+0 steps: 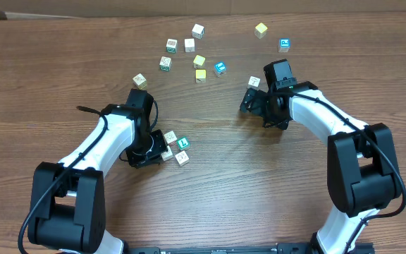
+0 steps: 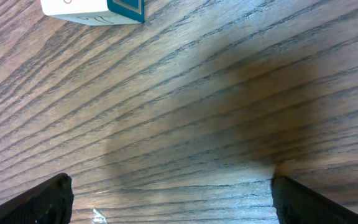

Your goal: Form a circle

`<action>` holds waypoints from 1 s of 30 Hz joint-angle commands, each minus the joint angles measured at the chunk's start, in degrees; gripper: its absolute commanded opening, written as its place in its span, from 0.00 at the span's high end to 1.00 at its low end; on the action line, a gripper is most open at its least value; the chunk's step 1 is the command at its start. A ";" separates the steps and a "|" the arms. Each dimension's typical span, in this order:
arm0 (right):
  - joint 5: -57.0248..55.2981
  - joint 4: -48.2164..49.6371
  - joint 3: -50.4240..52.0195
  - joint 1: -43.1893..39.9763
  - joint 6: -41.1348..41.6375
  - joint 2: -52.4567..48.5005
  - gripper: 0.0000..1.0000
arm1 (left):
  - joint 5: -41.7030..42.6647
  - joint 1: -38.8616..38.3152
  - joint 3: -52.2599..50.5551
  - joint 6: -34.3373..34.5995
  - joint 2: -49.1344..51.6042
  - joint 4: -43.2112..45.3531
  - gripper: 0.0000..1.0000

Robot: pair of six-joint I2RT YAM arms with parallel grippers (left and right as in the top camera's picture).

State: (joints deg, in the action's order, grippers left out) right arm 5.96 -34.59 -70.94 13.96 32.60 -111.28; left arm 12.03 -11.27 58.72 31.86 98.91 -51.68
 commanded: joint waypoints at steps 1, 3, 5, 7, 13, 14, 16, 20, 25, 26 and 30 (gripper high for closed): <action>-0.98 -0.20 0.07 -0.22 -0.04 0.07 0.00 | 1.14 -0.39 -0.55 1.20 0.42 -0.11 0.96; -0.98 -0.20 0.04 -0.22 -0.04 0.07 0.00 | 1.14 -0.39 -0.55 1.20 0.42 -0.11 0.96; -0.98 -0.20 0.04 -0.22 -0.04 0.07 0.00 | 1.16 -0.39 -0.55 1.20 0.42 -0.11 0.96; -0.98 -0.20 0.04 -0.22 -0.04 0.07 0.00 | 1.14 -0.39 -0.55 1.20 0.42 -0.11 0.96; -0.98 -0.20 0.07 -0.22 -0.04 0.07 0.00 | 1.16 -0.39 -0.55 1.22 0.42 -0.11 0.96; -0.98 -0.20 0.04 -0.22 -0.04 0.07 0.00 | 1.16 -0.39 -0.55 1.22 0.42 -0.11 0.96; -0.98 -0.20 0.04 -0.22 -0.04 0.07 0.00 | 1.16 -0.37 -0.55 1.22 0.42 -0.13 0.96; -0.98 -0.20 0.04 -0.22 -0.04 0.07 0.00 | 1.18 -0.37 -0.55 1.22 0.42 -0.09 0.96; -0.98 -0.20 0.04 -0.22 -0.04 0.07 0.00 | 1.18 -0.39 -0.55 1.22 0.42 -0.09 0.96; -0.98 -0.20 0.04 -0.22 -0.04 0.07 0.00 | 1.18 -0.39 -0.55 1.22 0.42 -0.09 0.96; -0.98 -0.20 0.04 -0.22 -0.04 0.07 0.00 | 1.18 -0.39 -0.55 1.22 0.42 -0.11 0.96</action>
State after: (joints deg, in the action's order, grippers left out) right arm 5.96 -34.59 -70.94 13.96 32.60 -111.28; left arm 12.08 -11.29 58.72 31.88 98.91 -51.68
